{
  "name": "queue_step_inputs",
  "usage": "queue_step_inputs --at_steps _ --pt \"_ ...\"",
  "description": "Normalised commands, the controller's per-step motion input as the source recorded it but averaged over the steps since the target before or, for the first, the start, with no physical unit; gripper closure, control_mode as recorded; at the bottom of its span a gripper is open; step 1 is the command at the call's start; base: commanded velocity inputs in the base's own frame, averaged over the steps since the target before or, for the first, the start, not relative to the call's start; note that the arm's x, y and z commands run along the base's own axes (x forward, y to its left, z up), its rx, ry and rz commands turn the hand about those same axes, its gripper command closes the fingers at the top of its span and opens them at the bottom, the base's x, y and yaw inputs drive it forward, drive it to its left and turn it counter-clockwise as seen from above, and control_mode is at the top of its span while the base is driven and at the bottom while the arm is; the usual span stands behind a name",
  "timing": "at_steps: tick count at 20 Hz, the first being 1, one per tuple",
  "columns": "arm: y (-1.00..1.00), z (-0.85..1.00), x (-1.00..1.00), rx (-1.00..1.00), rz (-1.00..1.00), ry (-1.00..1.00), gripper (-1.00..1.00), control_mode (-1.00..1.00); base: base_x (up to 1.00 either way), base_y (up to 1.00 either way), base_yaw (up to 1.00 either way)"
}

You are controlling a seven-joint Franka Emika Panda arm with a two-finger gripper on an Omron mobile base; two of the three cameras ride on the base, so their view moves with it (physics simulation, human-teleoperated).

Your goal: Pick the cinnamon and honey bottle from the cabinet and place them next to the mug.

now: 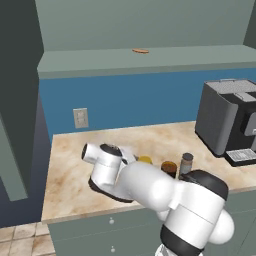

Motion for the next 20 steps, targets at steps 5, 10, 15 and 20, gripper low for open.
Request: queue_step_inputs --at_steps 5,10,15,20 --pt "0.00 -0.25 0.00 0.00 0.00 -0.01 1.00 -1.00 0.00 0.00 0.00" --pt "0.00 -0.16 0.05 0.00 0.00 0.00 1.00 -1.00 0.00 0.00 0.00" --pt "0.00 -0.01 0.19 0.00 0.00 0.00 1.00 -1.00 0.00 0.00 0.00" --pt "0.00 0.00 0.13 0.00 0.00 0.00 1.00 -1.00 0.00 0.00 0.00"
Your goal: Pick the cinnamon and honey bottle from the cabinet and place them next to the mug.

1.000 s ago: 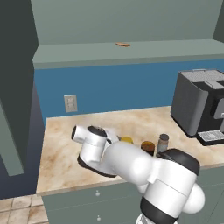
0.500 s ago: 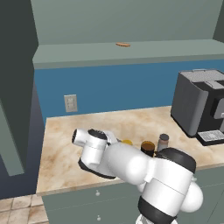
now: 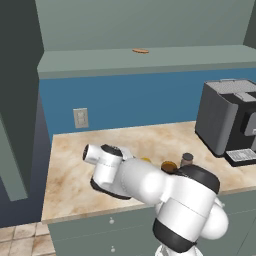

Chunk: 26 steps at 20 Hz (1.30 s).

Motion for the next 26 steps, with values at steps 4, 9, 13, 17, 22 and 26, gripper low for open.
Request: queue_step_inputs --at_steps 4,9,13,17,22,26 --pt "0.00 0.00 0.00 0.00 0.00 0.00 1.00 -1.00 0.00 0.00 0.00" --pt "0.00 0.00 0.00 0.00 0.00 0.00 1.00 -1.00 0.00 0.00 0.00" --pt "0.00 0.00 0.00 0.00 0.00 0.00 -1.00 -1.00 0.00 0.00 0.00" --pt "0.00 0.00 0.00 0.00 0.00 0.00 -1.00 -1.00 0.00 0.00 0.00" --pt "0.00 0.00 0.00 0.00 0.00 0.00 -1.00 -1.00 0.00 0.00 0.00" --pt "0.00 0.00 0.00 0.00 0.00 -0.02 -1.00 -1.00 0.00 0.00 0.00"
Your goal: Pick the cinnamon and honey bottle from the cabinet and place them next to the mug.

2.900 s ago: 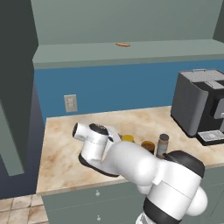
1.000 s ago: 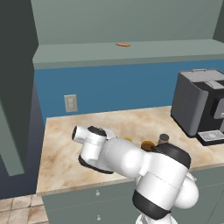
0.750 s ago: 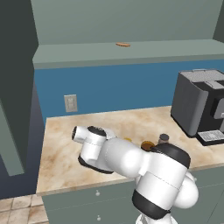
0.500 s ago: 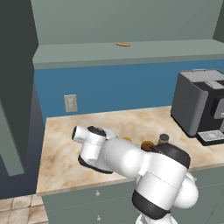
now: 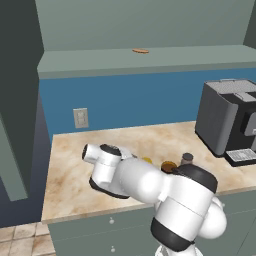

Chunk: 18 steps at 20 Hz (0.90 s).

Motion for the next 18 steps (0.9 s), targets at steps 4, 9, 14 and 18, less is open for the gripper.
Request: queue_step_inputs --at_steps 4,9,14,18 --pt "0.00 0.23 0.00 0.00 0.00 -0.05 -1.00 -1.00 0.00 0.00 0.00" --pt "0.00 0.83 -0.13 0.00 0.04 -0.03 -1.00 -1.00 0.00 0.00 0.00" --pt "-0.18 0.70 -0.09 0.00 0.14 0.00 -1.00 -1.00 0.00 0.00 0.00" --pt "-0.78 0.00 0.00 0.02 0.34 0.00 -1.00 -1.00 0.00 0.00 0.00"
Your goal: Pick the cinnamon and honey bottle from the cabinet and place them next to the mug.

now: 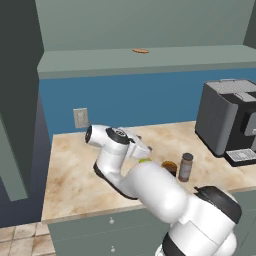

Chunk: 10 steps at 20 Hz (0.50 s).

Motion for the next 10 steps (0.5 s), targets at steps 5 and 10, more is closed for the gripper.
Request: queue_step_inputs --at_steps 5,10 --pt "-0.67 0.30 -0.22 0.12 0.49 -0.04 -1.00 -1.00 0.00 0.00 0.00" --pt "-0.15 0.96 -0.52 0.06 0.60 0.00 -1.00 -1.00 0.00 0.00 0.00"
